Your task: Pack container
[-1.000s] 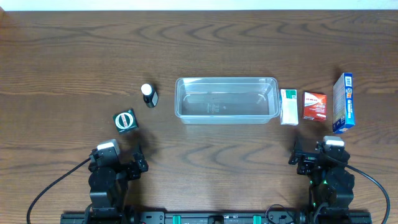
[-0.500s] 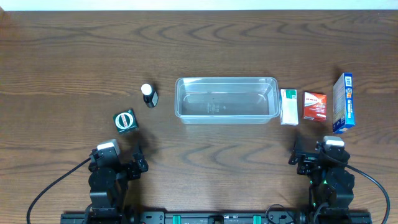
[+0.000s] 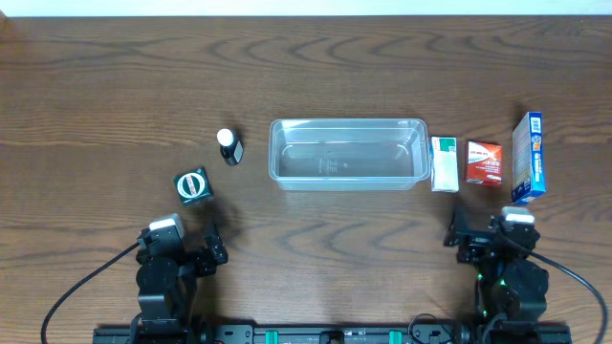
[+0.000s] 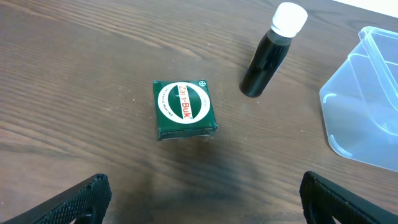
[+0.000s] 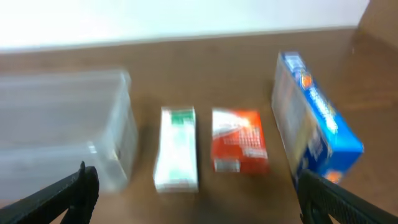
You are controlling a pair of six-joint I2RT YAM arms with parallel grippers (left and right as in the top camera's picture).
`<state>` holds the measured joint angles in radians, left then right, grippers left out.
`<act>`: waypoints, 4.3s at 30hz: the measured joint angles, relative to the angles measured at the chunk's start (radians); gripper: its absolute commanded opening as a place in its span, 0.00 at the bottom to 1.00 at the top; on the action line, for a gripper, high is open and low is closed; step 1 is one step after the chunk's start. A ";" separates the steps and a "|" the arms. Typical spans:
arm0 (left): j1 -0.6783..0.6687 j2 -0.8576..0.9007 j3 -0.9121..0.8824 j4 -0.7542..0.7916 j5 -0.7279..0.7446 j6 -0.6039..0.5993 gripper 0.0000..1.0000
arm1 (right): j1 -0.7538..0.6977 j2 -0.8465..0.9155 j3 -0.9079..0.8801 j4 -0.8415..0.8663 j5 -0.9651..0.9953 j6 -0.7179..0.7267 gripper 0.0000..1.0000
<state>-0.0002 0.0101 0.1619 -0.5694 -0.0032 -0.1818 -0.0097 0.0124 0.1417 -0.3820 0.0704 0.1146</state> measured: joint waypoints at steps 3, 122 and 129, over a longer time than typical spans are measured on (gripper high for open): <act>0.000 0.000 0.000 0.000 0.000 0.000 0.98 | 0.000 0.000 -0.001 0.140 -0.007 0.074 0.99; 0.000 0.000 0.000 0.000 0.000 0.000 0.98 | 0.462 1.788 1.499 -0.631 -0.044 -0.925 0.01; 0.000 0.000 0.000 0.000 0.000 0.000 0.98 | 0.462 1.862 1.499 -0.654 -0.013 -0.962 0.01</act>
<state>-0.0002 0.0101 0.1619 -0.5694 -0.0032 -0.1818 0.4522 1.8744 1.6405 -1.0363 0.0570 -0.8478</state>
